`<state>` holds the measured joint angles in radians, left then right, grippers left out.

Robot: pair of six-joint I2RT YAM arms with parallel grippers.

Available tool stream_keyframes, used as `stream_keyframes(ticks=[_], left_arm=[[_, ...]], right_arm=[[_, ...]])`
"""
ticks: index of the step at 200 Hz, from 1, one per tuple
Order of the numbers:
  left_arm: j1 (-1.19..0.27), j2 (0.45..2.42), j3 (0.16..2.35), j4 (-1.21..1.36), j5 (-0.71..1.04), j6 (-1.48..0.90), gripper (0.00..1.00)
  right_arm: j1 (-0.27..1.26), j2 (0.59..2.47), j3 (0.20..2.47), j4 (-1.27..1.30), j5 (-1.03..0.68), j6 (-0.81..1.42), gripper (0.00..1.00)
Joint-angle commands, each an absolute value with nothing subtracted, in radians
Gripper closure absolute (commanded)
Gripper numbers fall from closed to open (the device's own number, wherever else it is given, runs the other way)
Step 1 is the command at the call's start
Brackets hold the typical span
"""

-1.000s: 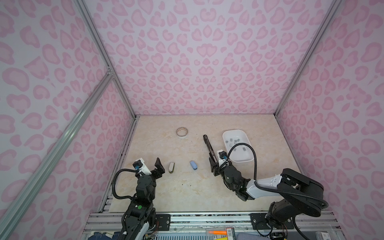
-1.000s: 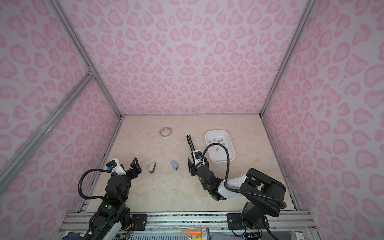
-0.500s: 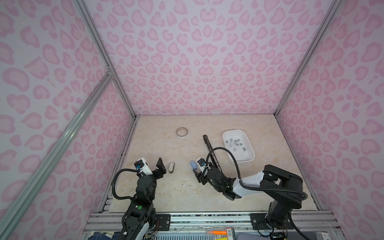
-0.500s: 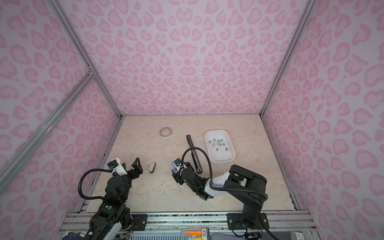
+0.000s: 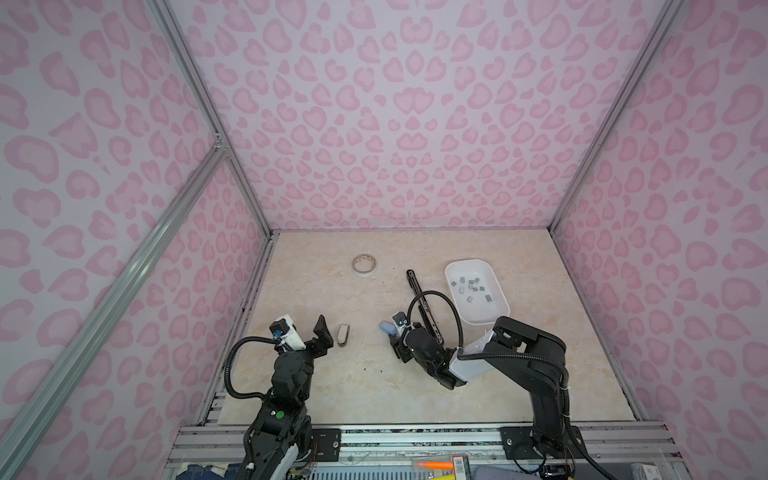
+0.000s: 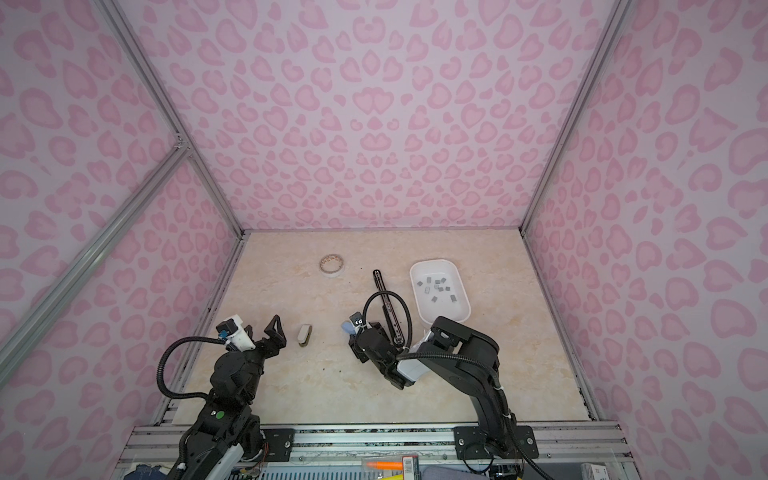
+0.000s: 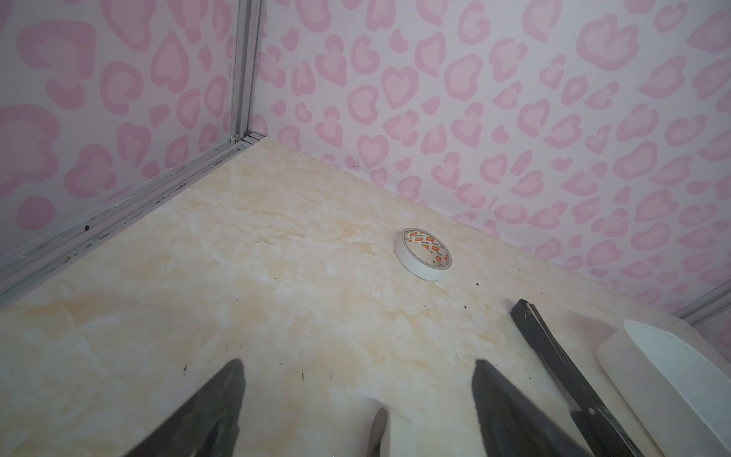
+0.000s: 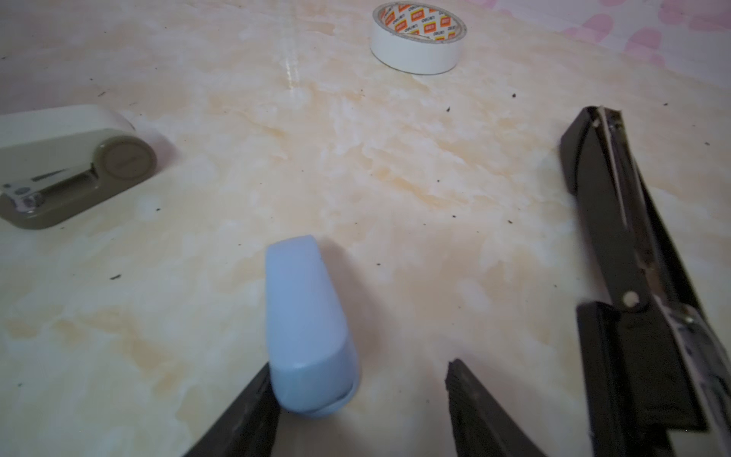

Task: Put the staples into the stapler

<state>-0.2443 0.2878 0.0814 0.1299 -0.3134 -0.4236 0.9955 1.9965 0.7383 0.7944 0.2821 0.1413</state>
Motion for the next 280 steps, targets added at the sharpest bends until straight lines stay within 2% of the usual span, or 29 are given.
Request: stream_keyframes(ticks=[1, 57, 83, 96, 144, 181, 205, 231, 249, 280], left_arm=[[-0.245, 0.294, 0.077, 0.177, -0.311, -0.419, 0.10], [-0.245, 0.335, 0.077, 0.231, -0.272, -0.403, 0.10], [-0.245, 0.364, 0.095, 0.257, -0.162, -0.383, 0.10], [-0.244, 0.388, 0.114, 0.266, -0.067, -0.370, 0.13], [-0.301, 0.578, 0.266, 0.173, 0.125, -0.364, 0.25], [-0.546, 0.846, 0.367, 0.172, -0.011, -0.265, 0.27], [-0.602, 1.039, 0.477, 0.132, 0.019, -0.229, 0.34], [-0.611, 1.167, 0.519, 0.148, 0.020, -0.224, 0.36], [-0.611, 1.234, 0.563, 0.114, 0.012, -0.207, 0.35], [-0.611, 1.367, 0.646, 0.067, 0.003, -0.187, 0.36]], right_arm=[[0.974, 2.010, 0.733, 0.814, 0.269, 0.160, 0.35], [0.912, 2.044, 0.780, 0.797, 0.225, 0.158, 0.39], [0.905, 2.019, 0.787, 0.777, 0.198, 0.156, 0.41], [0.907, 1.984, 0.774, 0.770, 0.185, 0.156, 0.41], [0.923, 1.730, 0.626, 0.769, 0.258, 0.160, 0.38], [0.921, 1.507, 0.558, 0.659, 0.295, 0.147, 0.33], [0.903, 1.339, 0.536, 0.487, 0.302, 0.140, 0.29], [0.822, 1.169, 0.436, 0.447, 0.298, 0.122, 0.23], [0.698, 1.061, 0.374, 0.414, 0.207, 0.121, 0.22], [0.484, 0.951, 0.285, 0.407, 0.159, 0.161, 0.22]])
